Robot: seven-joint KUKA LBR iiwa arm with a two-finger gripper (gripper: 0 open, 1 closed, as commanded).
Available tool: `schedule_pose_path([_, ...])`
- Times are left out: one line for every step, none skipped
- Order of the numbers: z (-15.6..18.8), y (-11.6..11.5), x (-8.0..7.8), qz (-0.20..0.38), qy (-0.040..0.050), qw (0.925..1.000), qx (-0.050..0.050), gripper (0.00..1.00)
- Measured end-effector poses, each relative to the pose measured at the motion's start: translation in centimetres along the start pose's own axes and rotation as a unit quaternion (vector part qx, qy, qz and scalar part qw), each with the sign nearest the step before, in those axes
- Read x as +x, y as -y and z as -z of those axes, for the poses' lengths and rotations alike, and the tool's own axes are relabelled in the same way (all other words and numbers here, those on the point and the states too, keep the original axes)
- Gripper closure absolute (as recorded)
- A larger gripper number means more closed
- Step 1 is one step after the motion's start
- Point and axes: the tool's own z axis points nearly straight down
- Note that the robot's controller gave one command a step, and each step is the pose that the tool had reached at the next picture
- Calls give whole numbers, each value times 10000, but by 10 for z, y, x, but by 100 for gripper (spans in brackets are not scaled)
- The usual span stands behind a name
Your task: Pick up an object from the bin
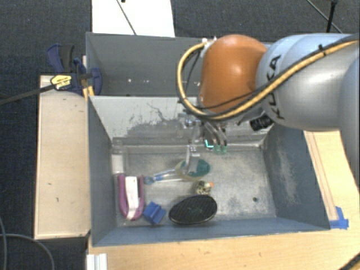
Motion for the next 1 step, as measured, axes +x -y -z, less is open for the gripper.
schedule_pose_path([-115, 29, 16, 369, 2, 9993, 5, 0])
